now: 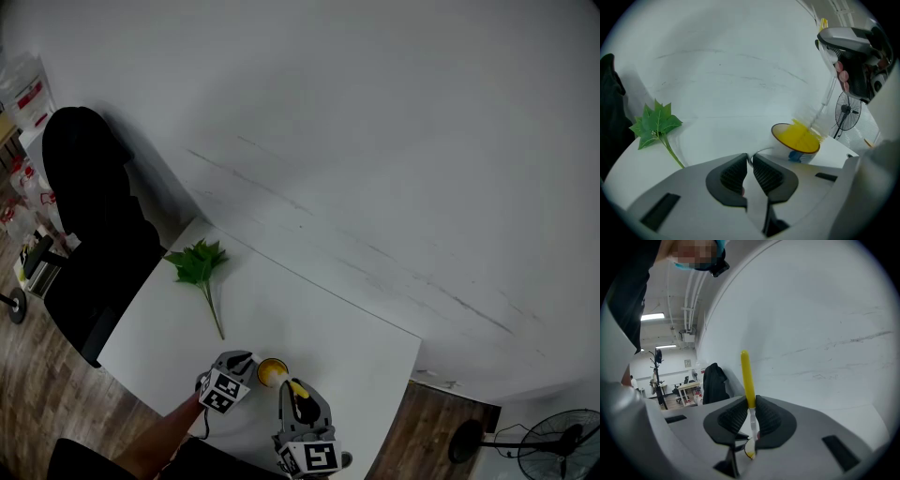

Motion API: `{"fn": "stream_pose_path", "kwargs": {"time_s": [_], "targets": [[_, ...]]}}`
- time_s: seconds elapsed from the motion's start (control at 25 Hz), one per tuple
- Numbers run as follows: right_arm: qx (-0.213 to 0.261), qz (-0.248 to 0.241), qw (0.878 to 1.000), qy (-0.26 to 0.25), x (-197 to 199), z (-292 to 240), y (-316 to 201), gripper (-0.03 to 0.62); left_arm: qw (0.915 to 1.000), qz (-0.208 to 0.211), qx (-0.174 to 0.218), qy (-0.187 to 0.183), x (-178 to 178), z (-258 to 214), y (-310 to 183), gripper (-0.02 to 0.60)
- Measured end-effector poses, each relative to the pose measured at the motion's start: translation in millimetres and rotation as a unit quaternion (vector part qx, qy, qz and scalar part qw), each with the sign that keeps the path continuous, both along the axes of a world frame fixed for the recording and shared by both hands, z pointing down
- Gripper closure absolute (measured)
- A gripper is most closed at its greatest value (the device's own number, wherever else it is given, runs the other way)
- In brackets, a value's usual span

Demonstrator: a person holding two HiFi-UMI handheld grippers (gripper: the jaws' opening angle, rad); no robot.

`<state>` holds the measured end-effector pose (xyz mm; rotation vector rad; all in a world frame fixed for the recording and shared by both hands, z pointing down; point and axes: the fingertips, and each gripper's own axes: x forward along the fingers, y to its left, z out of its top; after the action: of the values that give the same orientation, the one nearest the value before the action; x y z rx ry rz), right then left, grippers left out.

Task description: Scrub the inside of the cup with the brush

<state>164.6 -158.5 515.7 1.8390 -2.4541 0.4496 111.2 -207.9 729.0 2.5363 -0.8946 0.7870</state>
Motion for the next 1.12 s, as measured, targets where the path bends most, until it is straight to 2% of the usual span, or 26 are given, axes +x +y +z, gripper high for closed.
{"fn": "stream_pose_path", "kwargs": {"time_s": [0.12, 0.68, 0.88, 1.0, 1.12], "targets": [[-0.028, -0.011, 0.999, 0.022, -2.6, 21.1, 7.3, 0.528, 1.0000, -0.001, 0.000, 0.001, 0.4, -0.3, -0.8, 0.525], [-0.030, -0.007, 0.999, 0.036, -10.1, 21.0, 9.8, 0.526, 1.0000, -0.002, 0.001, 0.004, 0.3, 0.8, -0.5, 0.525], [-0.009, 0.004, 0.999, 0.031, -5.1, -0.9, 1.9, 0.528, 1.0000, -0.004, -0.001, 0.006, -0.5, -0.3, 0.2, 0.525], [0.018, 0.023, 1.000, 0.004, -1.0, -19.6, -10.0, 0.531, 1.0000, -0.004, -0.001, 0.008, -0.6, -1.1, 0.2, 0.525], [0.026, 0.028, 0.999, -0.001, 2.6, -26.6, -18.1, 0.531, 1.0000, -0.004, -0.002, 0.009, -0.7, -0.2, 0.4, 0.525]]}}
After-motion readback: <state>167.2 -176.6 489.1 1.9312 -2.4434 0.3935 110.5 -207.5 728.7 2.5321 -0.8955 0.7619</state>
